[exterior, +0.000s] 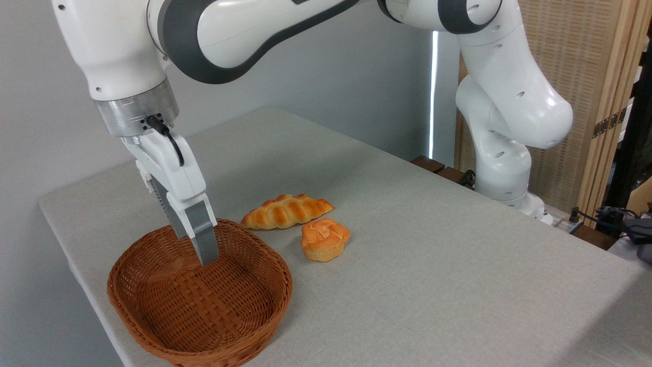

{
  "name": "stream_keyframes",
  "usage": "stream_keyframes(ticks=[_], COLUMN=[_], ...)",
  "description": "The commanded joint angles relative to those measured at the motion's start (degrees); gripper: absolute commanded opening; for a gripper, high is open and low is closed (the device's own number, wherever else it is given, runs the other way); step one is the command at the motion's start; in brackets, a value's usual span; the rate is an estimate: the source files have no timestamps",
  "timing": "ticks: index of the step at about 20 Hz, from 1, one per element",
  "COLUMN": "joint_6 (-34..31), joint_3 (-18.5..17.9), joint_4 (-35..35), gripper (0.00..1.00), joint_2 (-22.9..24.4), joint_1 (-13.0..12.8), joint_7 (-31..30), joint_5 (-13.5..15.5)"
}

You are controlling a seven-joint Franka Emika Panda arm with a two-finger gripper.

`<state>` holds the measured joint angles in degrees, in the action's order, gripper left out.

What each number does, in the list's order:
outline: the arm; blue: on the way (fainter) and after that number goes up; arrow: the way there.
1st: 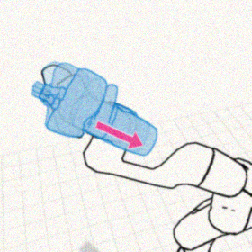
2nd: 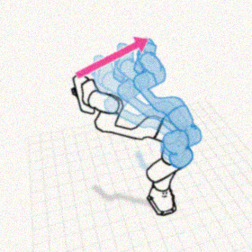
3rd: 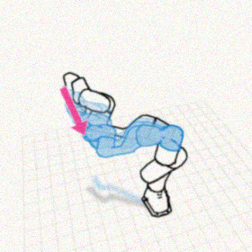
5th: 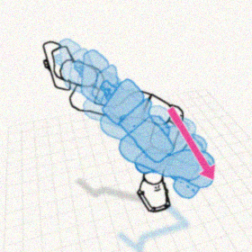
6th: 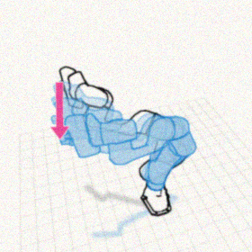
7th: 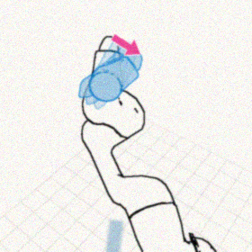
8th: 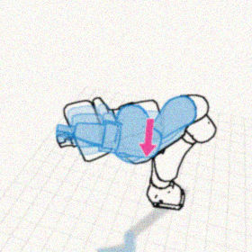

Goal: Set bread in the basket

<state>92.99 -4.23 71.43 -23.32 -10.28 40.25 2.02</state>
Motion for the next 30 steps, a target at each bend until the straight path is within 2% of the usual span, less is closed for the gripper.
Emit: stream_keyframes(ticks=[1,7,9,11,15,22,28,30], joint_6=[-1.2,-1.1,-0.4,1.2,10.0,10.1,10.8,11.7], joint_3=[-0.7,-1.0,-0.9,-0.9,0.4,0.5,0.4,0.5], joint_4=[0.6,0.7,3.1,8.3,22.9,36.7,46.1,49.2], gripper=[1.0,1.0,1.0,1.0,1.0,1.0,1.0,1.0], joint_2=[0.9,0.9,2.0,5.1,13.8,25.5,31.6,33.4], joint_1=[-0.4,-0.3,-0.1,-0.1,-0.5,-0.4,-0.5,-0.6], joint_7=[-0.3,-0.2,0.2,0.4,1.1,14.8,15.6,18.2], joint_5=[0.6,0.2,0.2,0.1,-1.0,-1.0,-1.1,-1.3])
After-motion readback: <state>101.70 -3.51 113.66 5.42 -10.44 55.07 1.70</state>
